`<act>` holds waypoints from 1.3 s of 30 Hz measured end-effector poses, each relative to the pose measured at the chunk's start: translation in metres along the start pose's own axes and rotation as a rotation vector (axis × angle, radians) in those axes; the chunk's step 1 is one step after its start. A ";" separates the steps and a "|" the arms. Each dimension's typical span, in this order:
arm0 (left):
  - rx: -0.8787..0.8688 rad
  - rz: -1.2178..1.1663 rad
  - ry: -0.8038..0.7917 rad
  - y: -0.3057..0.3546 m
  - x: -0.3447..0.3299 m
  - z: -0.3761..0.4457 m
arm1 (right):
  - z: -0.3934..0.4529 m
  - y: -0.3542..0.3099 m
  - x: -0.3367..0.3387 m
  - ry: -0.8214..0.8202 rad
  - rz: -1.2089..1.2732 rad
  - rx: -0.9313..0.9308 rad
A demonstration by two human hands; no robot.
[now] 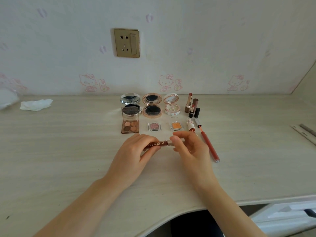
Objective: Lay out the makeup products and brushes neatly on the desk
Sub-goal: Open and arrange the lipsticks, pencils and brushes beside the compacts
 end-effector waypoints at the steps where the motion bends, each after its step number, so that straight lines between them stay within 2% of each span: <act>1: -0.006 0.009 -0.003 0.001 0.000 0.000 | 0.001 0.002 0.000 0.010 -0.011 -0.017; 7: -0.002 0.023 0.007 -0.002 0.002 0.000 | -0.002 -0.001 -0.001 -0.051 -0.009 0.020; 13: -0.033 0.023 0.005 0.003 0.003 0.002 | 0.001 0.003 -0.001 -0.010 0.064 -0.074; 19: 0.028 -0.028 -0.005 -0.003 0.003 0.002 | -0.001 -0.004 0.000 -0.041 0.087 0.044; 22: 0.062 -0.068 -0.001 -0.003 0.004 0.001 | 0.000 -0.007 0.003 -0.002 0.155 0.064; 26: 0.105 -0.112 0.011 0.002 0.003 -0.001 | 0.004 -0.011 0.011 0.081 0.299 -0.024; 32: 0.097 -0.155 -0.076 0.022 -0.008 -0.003 | 0.016 -0.019 0.037 0.159 0.288 -0.099; 35: 0.025 -0.105 -0.098 0.037 -0.014 -0.001 | 0.025 -0.024 0.052 0.169 0.248 -0.117; 39: -0.166 -0.016 -0.136 0.060 -0.025 0.010 | 0.039 -0.027 0.074 0.152 0.190 -0.126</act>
Point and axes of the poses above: each hand's wrist, its own z-axis towards the middle knuckle, its own x-axis out of the back of the hand, y = z × x, the point moved 3 cm from there along z, towards the middle knuckle, and after that the axes turned 2 degrees about -z, right-handed, at the moved point
